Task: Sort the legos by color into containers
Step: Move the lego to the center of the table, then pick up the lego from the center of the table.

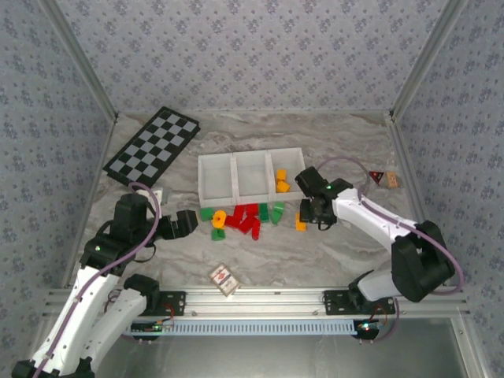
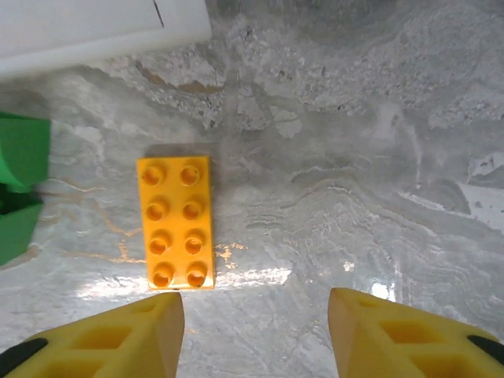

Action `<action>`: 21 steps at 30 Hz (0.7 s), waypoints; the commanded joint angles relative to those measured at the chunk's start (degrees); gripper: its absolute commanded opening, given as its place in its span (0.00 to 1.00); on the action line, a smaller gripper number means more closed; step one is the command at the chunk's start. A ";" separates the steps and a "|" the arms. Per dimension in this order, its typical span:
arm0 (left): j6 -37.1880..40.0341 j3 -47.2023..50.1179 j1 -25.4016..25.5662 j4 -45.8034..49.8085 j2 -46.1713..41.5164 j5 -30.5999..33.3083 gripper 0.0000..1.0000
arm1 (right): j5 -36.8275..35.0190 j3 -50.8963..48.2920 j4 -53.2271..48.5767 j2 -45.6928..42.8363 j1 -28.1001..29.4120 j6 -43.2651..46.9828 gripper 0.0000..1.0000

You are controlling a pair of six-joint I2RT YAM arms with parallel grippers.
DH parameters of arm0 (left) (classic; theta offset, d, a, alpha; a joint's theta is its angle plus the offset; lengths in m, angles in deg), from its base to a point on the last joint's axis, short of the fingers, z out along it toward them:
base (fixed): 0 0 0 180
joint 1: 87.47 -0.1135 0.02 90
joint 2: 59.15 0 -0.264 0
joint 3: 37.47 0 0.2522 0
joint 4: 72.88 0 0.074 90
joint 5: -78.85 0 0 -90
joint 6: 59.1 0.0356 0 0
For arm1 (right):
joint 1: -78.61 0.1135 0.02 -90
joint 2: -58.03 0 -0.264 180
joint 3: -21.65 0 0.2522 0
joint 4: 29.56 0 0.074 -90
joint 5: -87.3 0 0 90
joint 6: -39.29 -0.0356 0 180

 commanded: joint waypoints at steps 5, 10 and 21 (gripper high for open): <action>0.46 0.30 -0.23 -0.49 -0.64 -0.17 1.00 | 3.39 1.37 1.01 4.42 1.40 -4.85 0.64; 0.46 0.36 -0.22 -0.57 -1.10 -0.12 0.99 | 3.04 2.52 2.17 9.07 2.82 -4.51 0.64; 0.46 0.43 -0.06 -0.70 -1.46 -0.27 1.00 | 1.38 6.39 1.71 17.06 4.09 -2.96 0.62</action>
